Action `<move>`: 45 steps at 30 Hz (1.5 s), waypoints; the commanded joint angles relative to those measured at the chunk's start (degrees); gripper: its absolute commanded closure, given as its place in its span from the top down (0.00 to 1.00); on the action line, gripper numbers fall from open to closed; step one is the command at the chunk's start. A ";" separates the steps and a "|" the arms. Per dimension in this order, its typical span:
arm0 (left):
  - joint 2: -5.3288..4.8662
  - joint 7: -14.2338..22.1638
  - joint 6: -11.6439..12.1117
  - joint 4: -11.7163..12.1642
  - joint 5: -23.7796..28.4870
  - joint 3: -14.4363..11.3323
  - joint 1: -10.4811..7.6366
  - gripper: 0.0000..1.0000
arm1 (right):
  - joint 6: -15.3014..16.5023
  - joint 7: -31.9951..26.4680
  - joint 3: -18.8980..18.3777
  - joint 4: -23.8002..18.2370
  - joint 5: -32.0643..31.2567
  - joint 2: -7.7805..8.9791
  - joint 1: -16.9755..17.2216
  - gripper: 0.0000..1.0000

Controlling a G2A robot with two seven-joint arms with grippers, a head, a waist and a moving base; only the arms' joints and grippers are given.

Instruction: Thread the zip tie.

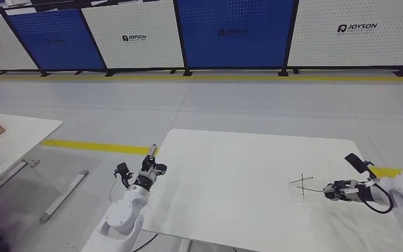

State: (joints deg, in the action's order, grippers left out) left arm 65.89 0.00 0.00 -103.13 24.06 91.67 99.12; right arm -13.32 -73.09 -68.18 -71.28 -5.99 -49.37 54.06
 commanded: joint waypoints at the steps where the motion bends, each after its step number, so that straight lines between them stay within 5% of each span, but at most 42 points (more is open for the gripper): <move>1: 0.00 0.00 0.00 0.00 0.00 0.00 0.00 1.00 | 4.00 0.18 -0.17 -0.97 2.86 -0.12 0.79 0.00; 4: 0.00 0.00 0.00 0.00 0.00 0.00 0.00 1.00 | 11.71 -3.15 -0.73 -0.57 8.09 -0.22 0.76 0.00; 8: 0.00 0.00 0.00 0.00 0.00 0.00 0.00 1.00 | 16.23 -5.22 1.31 -2.46 10.23 -0.76 -0.01 0.00; 12: 0.00 0.00 0.00 0.00 0.00 0.00 0.00 1.00 | 13.71 -4.25 5.31 -4.81 8.20 -1.66 -1.46 0.00; 30: 0.00 0.00 0.00 0.00 0.00 0.00 0.00 1.00 | 13.71 -4.25 5.31 -4.81 8.20 -1.66 -1.46 0.00; 33: 0.00 0.00 0.00 0.00 0.00 0.00 0.00 1.00 | 16.92 -2.68 5.11 -6.47 9.70 -1.73 -0.48 0.00; 38: 0.00 0.00 0.00 0.00 0.00 0.00 0.00 1.00 | 27.47 -1.07 4.06 -9.69 11.01 -1.52 1.24 0.00; 45: 0.00 0.00 0.00 0.00 0.00 0.00 0.00 1.00 | 28.29 -1.24 5.10 -10.56 11.24 -1.67 1.83 0.00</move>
State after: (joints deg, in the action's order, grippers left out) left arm 65.89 0.00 0.00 -103.13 24.06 91.67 99.12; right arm 14.97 -74.35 -63.05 -81.85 5.26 -51.05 55.89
